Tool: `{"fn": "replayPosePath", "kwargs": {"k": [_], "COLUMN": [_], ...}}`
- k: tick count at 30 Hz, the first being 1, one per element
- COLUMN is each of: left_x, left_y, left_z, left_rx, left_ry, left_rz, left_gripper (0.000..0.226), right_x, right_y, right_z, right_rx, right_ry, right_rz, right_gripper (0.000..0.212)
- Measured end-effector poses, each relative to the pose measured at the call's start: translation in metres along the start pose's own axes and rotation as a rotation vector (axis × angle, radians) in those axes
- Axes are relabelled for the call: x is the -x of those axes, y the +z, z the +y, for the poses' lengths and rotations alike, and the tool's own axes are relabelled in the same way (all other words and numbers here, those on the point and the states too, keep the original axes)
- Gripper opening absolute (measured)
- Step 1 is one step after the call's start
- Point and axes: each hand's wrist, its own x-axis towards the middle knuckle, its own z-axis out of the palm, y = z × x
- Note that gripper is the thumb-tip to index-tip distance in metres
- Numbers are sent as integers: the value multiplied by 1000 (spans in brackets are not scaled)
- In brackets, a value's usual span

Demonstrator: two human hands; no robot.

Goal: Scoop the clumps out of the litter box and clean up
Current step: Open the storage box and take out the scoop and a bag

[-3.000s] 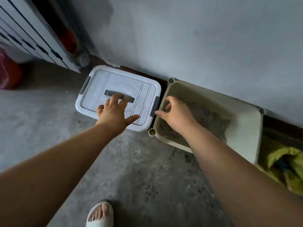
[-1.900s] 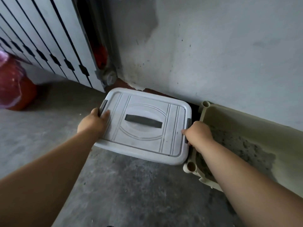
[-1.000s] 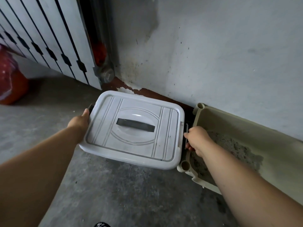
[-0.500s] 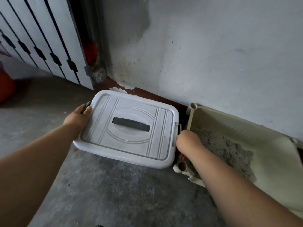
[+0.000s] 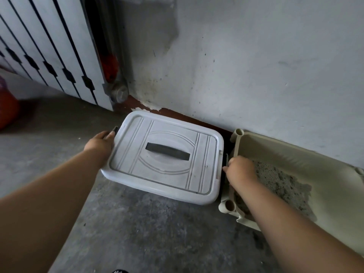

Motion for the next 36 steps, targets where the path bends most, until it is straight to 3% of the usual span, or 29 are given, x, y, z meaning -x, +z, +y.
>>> {"fn": "replayPosePath", "kwargs": {"k": [3,7,10,14,17,21,27,36], "left_x": [-5,16,18,20,23,37,56,55], "left_y": [-5,-2,-6,-3,-2,-4,-7,-20], "left_z": [-10,-2,0,5,2,3,14,25], "left_rx": [68,160,234,209,188,274,248,345], "left_ry": [-65,-66,-107,-178,-136,-134,-50,54], "left_rz": [6,-104,-198,-255,-221,-146,-166,-76], "left_gripper": [52,38,58,70,67,55,45,34], "right_x": [3,3,11,20,21,19,28,21], "right_y": [-3,-2,-13,-12,5,16,12,2], "right_z": [5,-4,-24,-58,-83,-105,-118,-119], "right_rx": [132,179,237,159,246,360,432,389], "right_ry": [-110,-58,-95,-555,-744,-792,-795,-787], "right_rz": [96,-107,-44,240,72,94,112,138], "right_gripper": [15,19,23,27,40,30,30,24]}}
